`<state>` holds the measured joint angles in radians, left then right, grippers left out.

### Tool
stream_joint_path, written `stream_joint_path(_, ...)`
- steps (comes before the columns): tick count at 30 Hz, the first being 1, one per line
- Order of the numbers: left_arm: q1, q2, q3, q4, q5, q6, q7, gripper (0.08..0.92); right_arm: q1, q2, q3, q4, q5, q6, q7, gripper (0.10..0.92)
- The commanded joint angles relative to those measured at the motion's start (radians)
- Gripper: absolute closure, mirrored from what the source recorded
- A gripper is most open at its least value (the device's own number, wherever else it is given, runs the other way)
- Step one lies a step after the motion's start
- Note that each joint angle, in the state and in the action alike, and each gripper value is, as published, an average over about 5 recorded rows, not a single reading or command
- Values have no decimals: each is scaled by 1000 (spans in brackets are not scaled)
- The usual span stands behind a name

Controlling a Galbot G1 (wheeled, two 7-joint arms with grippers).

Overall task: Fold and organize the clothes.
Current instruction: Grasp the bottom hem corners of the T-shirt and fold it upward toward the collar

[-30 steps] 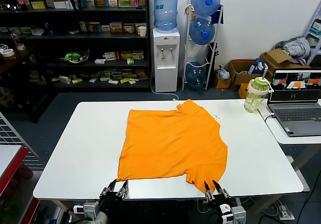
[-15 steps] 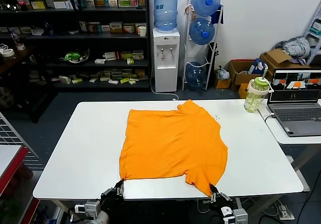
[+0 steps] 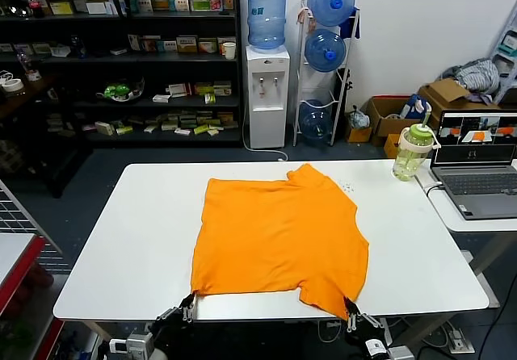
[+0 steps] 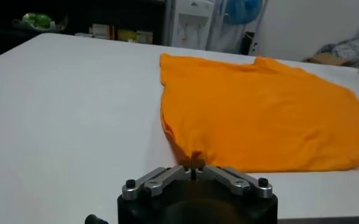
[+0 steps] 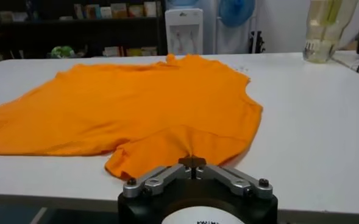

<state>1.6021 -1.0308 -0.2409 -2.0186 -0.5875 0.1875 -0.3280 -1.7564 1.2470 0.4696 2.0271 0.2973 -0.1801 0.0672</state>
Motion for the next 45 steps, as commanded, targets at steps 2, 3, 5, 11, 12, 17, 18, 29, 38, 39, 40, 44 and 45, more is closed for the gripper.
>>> stream_joint_path(2,156,69,-11,-184,-7,-12,-19,910,-137,-39,40,105,35,43,9,901)
stream_joint_path(3,167,75,-13,-195,-8,-12,-21,910,-145,-40,43,110,37,49,11,901)
stream_joint_path(5,178,80,-16,-206,-7,-14,-23,910,-150,-38,46,115,40,62,15,901)
stream_joint_path(11,101,66,-32,-136,27,-69,14,910,-40,-33,43,68,80,108,26,901)
stream_joint_path(12,73,54,-35,-106,44,-88,30,910,-2,-30,40,48,89,116,27,901)
stream_joint_path(17,-84,-3,-36,3,82,-136,56,910,187,-22,11,-42,135,113,58,901)
stream_joint_path(18,-113,-5,-36,13,81,-136,56,910,220,-24,5,-52,142,108,64,901)
stream_joint_path(29,-317,-6,-19,150,74,-134,66,910,533,-42,-94,-239,192,52,125,901)
stream_joint_path(38,-358,-4,12,202,59,-111,83,910,625,-36,-159,-324,191,20,131,901)
stream_joint_path(39,-360,-3,15,205,57,-110,86,910,630,-36,-164,-328,191,18,130,901)
stream_joint_path(40,-361,-3,19,209,56,-110,88,910,634,-36,-168,-333,191,17,128,901)
stream_joint_path(44,-371,-7,26,229,52,-109,103,910,652,-34,-185,-356,191,29,112,888)
stream_joint_path(45,-375,-10,27,235,51,-109,106,904,657,-33,-189,-363,189,40,106,874)
